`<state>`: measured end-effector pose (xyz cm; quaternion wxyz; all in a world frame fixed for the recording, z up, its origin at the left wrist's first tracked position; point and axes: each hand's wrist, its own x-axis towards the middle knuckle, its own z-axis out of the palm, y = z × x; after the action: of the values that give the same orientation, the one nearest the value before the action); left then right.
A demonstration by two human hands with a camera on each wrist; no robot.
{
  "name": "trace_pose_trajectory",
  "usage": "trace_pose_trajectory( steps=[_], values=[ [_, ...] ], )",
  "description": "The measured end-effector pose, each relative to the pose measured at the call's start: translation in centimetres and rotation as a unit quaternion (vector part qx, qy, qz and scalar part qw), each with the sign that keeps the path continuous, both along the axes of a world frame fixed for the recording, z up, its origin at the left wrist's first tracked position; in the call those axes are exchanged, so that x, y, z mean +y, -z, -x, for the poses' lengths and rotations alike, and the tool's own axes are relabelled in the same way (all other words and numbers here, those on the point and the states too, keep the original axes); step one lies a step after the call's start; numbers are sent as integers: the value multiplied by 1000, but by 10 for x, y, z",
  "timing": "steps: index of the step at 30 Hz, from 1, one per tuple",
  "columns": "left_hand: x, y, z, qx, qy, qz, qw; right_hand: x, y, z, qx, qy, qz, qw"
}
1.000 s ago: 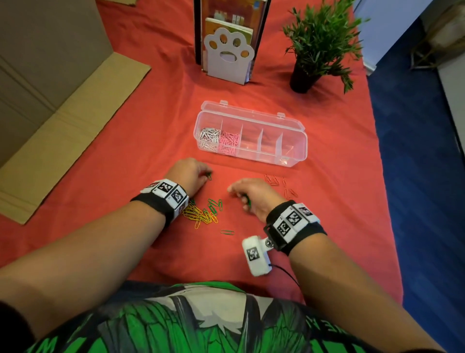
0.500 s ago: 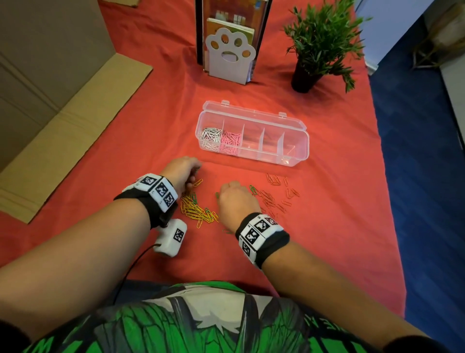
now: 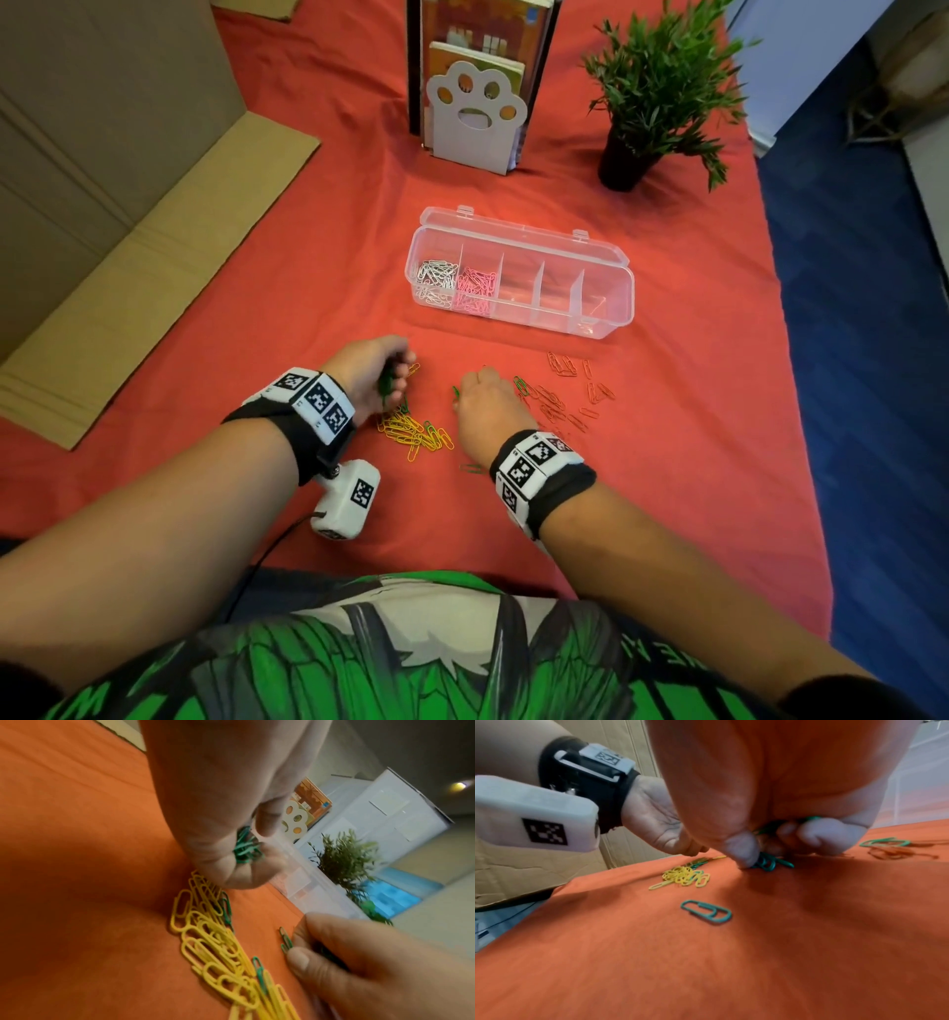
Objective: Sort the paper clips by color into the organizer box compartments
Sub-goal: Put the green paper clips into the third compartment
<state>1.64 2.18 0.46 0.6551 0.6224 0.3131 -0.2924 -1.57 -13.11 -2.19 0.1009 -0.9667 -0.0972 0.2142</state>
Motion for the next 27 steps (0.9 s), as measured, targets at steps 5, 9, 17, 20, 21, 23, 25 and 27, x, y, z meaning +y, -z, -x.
trace_pose_trajectory(
  steps=[5, 9, 17, 20, 21, 23, 25, 27],
  values=[
    [5, 3, 6, -191, 278, -292, 895, -13, -7, -16, 86, 52, -74, 992],
    [9, -2, 8, -205, 420, -416, 780, -33, -15, -20, 166, 230, -311, 907],
    [8, 4, 2, -235, 460, -441, 734, -58, -33, -23, 320, 391, -652, 566],
    [5, 8, -1, -223, 422, -428, 767, -59, -37, -20, 336, 349, -689, 538],
    [4, 7, -4, -203, 387, -405, 803, -60, -38, -19, 339, 337, -699, 532],
    [1, 3, -9, -131, 283, -279, 908, -60, -39, -19, 345, 326, -717, 511],
    [-1, -6, -11, -41, 142, -86, 985, -60, -40, -20, 344, 334, -727, 492],
    [0, -19, -10, 7, 52, 74, 996, -59, -41, -21, 333, 350, -731, 481]
  ],
)
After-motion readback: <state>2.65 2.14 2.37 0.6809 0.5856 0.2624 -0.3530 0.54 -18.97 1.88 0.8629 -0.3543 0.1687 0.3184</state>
